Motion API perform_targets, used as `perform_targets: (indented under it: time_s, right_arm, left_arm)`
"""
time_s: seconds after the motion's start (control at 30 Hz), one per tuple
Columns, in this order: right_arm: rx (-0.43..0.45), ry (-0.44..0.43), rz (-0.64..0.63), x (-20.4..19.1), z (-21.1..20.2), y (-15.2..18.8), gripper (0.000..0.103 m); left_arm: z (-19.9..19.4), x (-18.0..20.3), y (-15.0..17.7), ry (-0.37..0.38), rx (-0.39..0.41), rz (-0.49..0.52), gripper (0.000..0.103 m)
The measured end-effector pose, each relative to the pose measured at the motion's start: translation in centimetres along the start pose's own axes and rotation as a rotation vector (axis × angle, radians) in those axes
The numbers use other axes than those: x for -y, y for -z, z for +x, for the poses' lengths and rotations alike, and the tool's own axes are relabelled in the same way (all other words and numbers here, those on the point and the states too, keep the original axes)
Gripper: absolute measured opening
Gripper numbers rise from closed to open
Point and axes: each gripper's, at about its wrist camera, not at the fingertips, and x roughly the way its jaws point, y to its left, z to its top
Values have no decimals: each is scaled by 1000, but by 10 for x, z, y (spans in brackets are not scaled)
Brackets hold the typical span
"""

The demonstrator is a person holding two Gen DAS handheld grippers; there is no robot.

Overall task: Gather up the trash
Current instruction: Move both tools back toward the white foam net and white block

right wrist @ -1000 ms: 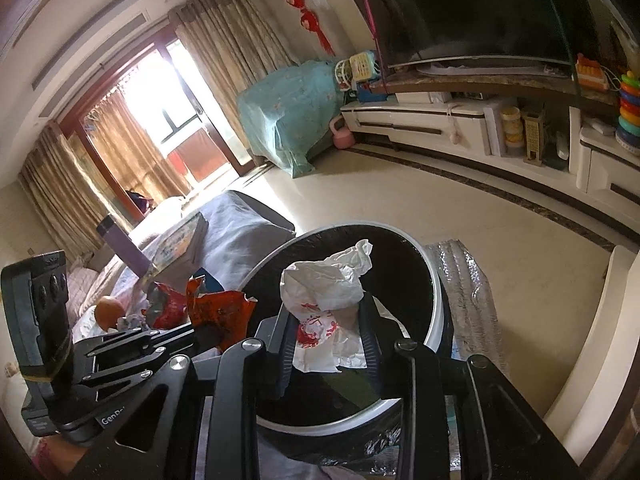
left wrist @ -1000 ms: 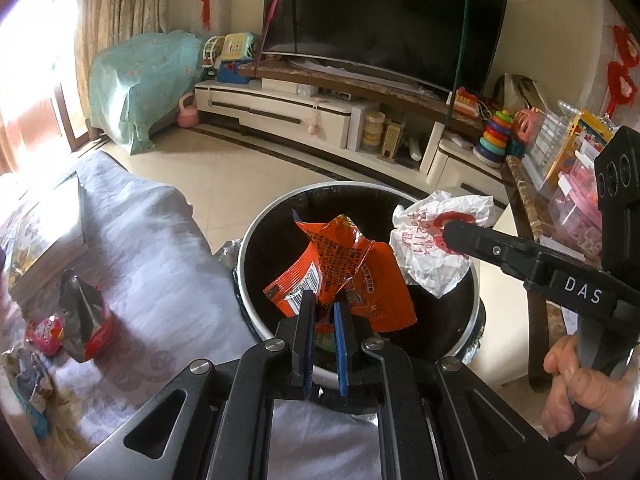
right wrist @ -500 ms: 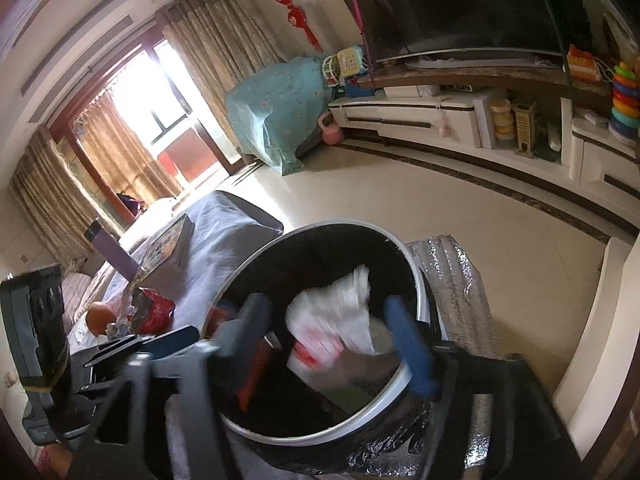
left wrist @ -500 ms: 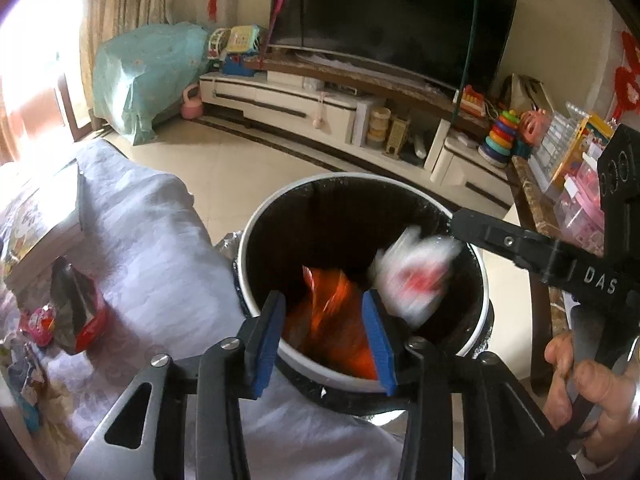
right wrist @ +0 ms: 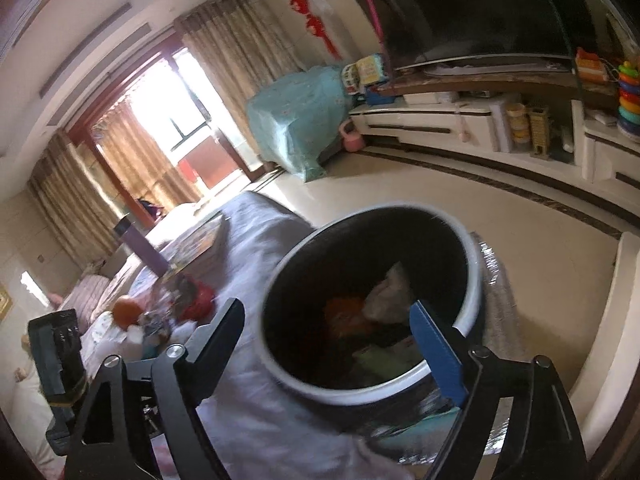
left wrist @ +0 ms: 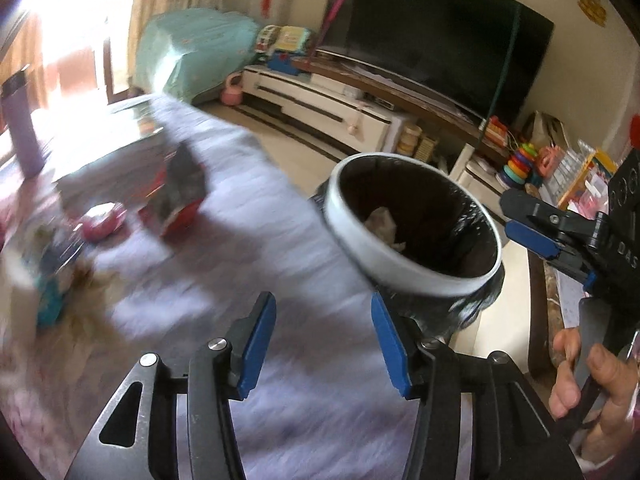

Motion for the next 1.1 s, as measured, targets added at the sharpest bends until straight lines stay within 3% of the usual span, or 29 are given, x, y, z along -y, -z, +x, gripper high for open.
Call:
perform_targets:
  time_s: [0.63,1.1]
  right_arm:
    - [-115,-164,-126,-108,34,61,90]
    - [-153,-197,-164,-145,56,74,90]
  left_arm:
    - [-106,-89,81,-128,62,-201,53]
    - [-133,-114,92,-180,72,-281,54]
